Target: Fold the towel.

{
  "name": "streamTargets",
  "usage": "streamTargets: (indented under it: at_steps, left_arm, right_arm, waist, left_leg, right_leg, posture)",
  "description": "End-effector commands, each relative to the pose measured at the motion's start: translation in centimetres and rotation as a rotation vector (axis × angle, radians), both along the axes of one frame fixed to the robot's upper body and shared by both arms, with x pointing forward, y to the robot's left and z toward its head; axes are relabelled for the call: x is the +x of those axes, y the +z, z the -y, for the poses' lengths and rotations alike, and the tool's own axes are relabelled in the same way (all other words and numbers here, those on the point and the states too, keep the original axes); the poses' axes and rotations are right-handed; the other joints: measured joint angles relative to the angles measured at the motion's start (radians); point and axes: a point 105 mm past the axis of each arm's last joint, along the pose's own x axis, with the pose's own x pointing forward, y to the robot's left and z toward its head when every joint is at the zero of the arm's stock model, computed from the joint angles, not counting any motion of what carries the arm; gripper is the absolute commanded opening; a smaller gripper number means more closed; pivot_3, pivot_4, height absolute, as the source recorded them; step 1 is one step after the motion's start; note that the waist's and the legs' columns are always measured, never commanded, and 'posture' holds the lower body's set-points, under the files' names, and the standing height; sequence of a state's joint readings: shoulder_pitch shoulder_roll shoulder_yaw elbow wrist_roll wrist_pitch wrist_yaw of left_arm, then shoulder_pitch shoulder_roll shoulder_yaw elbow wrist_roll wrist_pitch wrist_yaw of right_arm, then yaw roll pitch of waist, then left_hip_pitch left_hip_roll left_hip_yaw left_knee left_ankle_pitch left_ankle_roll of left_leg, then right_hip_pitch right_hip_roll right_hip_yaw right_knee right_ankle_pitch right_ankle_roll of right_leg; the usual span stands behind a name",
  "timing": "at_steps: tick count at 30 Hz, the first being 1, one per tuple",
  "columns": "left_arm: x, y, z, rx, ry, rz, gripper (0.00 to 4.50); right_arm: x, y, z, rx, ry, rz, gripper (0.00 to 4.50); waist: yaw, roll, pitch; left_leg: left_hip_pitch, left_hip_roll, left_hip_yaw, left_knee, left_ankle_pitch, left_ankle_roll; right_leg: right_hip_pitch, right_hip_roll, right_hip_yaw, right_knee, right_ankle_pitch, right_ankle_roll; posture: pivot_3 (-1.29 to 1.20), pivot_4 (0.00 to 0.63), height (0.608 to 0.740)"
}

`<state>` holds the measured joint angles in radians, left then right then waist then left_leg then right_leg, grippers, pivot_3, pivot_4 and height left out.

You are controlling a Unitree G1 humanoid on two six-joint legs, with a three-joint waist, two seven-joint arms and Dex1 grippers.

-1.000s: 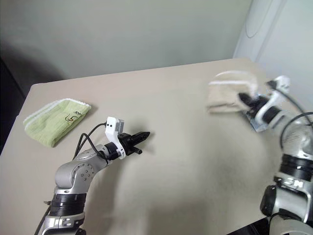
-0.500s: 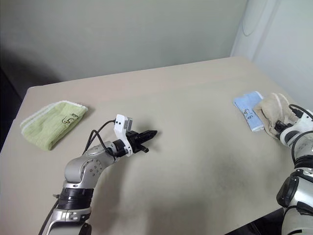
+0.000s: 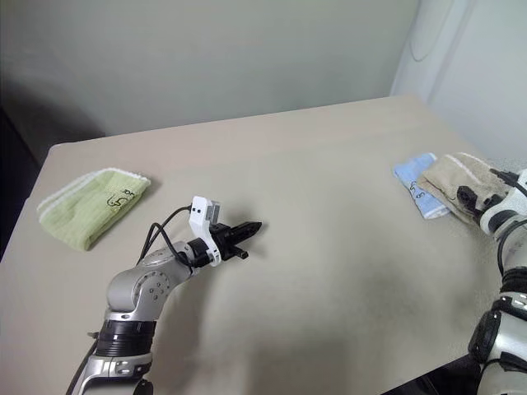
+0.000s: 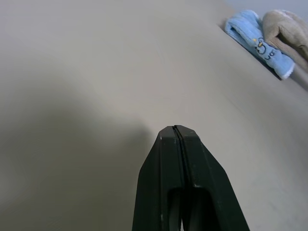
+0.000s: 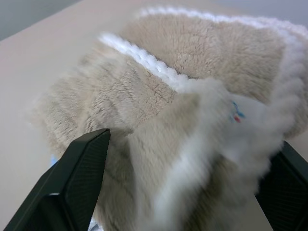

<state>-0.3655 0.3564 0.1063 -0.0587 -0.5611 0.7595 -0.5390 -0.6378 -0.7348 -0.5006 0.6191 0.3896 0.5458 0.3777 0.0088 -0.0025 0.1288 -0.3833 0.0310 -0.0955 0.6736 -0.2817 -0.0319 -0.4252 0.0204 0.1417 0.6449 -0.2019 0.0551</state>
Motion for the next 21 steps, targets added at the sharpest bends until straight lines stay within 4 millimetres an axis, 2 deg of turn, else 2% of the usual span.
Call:
streamTargets:
  at_steps: [1,5,8,11,16,21]
  left_arm:
    - [0.1,1.2,-0.1,-0.007,0.001,0.055,0.0]
    - [0.4,1.2,-0.7,0.0,0.029,0.058,0.0]
    - [1.2,1.2,-0.9,0.025,0.048,0.067,0.0]
    - [1.7,1.2,-1.2,0.039,0.068,0.075,0.0]
    - [2.3,1.1,-1.9,0.053,0.114,0.083,0.0]
    - [2.4,1.1,-2.0,0.055,0.117,0.085,0.0]
  right_arm:
    - [-0.4,2.4,0.1,-0.047,0.001,0.06,4.46]
    - [-2.0,2.2,0.5,-0.142,-0.006,0.028,4.46]
    - [-3.7,1.6,1.5,-0.204,-0.054,-0.001,4.46]
    - [-4.6,1.8,2.4,-0.239,-0.108,-0.006,4.46]
    - [-5.0,2.4,2.8,-0.324,-0.158,0.007,4.46]
    - [-5.1,2.5,2.8,-0.335,-0.163,0.009,4.46]
  waist:
    - [0.0,0.0,0.0]
    - [0.004,0.0,0.0]
    - [0.008,0.0,0.0]
    - [0.006,0.0,0.0]
    - [0.002,0.0,0.0]
    - [0.001,0.0,0.0]
  left_leg:
    - [0.0,0.0,0.001,0.0,0.0,0.0]
    - [0.0,0.0,0.001,0.002,0.0,0.001]
    - [0.0,0.0,0.0,0.002,0.0,0.001]
    - [0.0,0.0,0.001,0.002,0.0,0.001]
    - [0.0,-0.001,0.002,0.004,-0.001,0.002]
    - [0.0,-0.001,0.002,0.004,-0.002,0.003]
  right_leg:
    - [0.0,0.0,0.0,0.0,0.0,0.0]
    - [0.001,0.0,0.0,0.0,0.0,0.0]
    - [0.002,0.0,0.0,-0.001,0.0,0.0]
    - [0.002,0.0,0.0,-0.001,0.0,0.0]
    - [0.002,0.0,0.0,-0.001,0.001,0.002]
    - [0.002,0.0,0.0,-0.001,0.0,0.003]
  posture:
    - [0.0,0.15,0.74]
    - [0.0,0.15,0.74]
    - [0.0,0.15,0.74]
    - [0.0,0.15,0.74]
    - [0.0,0.15,0.74]
    - [0.0,0.15,0.74]
